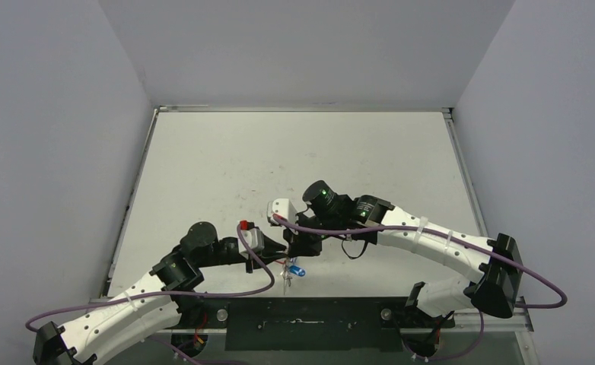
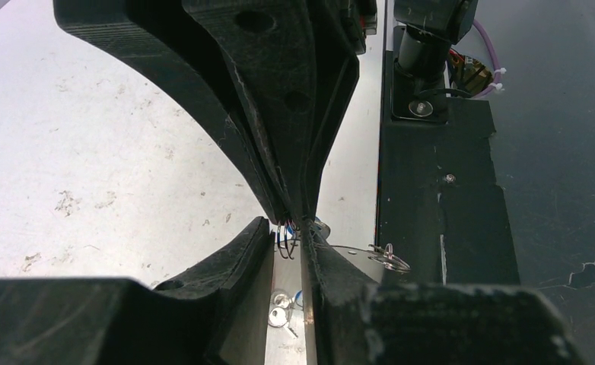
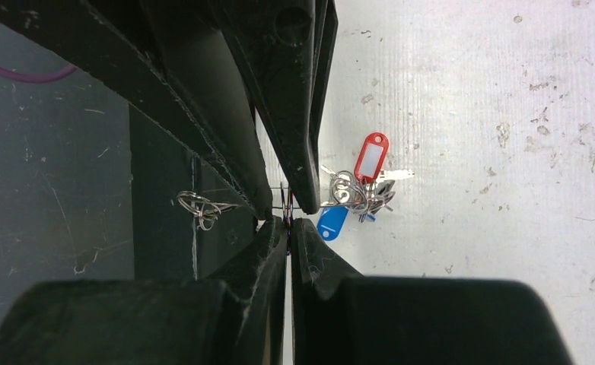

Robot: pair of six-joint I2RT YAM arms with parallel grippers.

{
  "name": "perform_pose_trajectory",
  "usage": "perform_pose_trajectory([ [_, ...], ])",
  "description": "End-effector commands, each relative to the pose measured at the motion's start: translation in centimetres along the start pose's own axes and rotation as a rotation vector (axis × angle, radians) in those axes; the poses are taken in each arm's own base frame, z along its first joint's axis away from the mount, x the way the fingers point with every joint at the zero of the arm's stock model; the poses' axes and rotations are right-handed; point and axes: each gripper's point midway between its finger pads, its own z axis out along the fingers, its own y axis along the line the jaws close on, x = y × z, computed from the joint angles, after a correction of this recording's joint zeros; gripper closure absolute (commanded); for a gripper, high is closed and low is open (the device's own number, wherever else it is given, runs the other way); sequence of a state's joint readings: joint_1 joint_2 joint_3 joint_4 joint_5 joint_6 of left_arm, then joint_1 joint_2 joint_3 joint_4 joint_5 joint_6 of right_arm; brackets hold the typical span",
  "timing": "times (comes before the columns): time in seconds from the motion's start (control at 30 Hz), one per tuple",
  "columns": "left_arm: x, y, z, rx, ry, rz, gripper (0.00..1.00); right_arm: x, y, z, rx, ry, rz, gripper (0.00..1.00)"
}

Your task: Put the keys on the keyring

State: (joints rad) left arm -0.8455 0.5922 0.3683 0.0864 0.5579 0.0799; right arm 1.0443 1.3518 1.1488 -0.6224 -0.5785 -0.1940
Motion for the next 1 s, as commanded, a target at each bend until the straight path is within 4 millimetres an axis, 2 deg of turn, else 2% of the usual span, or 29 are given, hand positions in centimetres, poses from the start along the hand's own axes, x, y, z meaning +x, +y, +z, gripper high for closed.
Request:
perform_pose_trajectory([
  [0.0, -0.81, -0.36, 0.04, 0.020, -0.022, 0.019, 0.81, -3.55, -0.09, -0.69, 0.020, -0.097, -0.050, 1.00],
  [0.23, -0.33, 0.11, -0.52, -0.016, 0.024, 0.026, 0.76, -3.64, 0.08, -0.75, 0.017, -0.101, -0.046, 1.00],
  [0.4, -0.21, 0.15, -0.33, -0.015, 0.022, 0.013, 0.84, -3.76, 0.14, -0.66, 0.015, -0.103, -0.047, 1.00],
  [0.77, -0.81, 0.36, 0.47, -0.010, -0.022, 0.001, 0.82, -3.59, 0.03, -0.19, 0.011, -0.095, -0.042, 1.00],
  [0.83, -0.94, 0.36, 0.43, -0.013, -0.032, 0.000, 0.87, -3.46, 0.05, -0.11, 0.010, -0.092, -0.041, 1.00],
  [0.9, -0.96, 0.30, 0.34, -0.013, -0.037, 0.001, 1.00, -3.43, 0.00, -0.05, 0.011, -0.093, -0.040, 1.00],
  [0.97, -0.87, 0.15, 0.21, -0.011, -0.044, -0.001, 1.00, -3.56, -0.12, -0.12, 0.021, -0.102, -0.039, 0.91],
])
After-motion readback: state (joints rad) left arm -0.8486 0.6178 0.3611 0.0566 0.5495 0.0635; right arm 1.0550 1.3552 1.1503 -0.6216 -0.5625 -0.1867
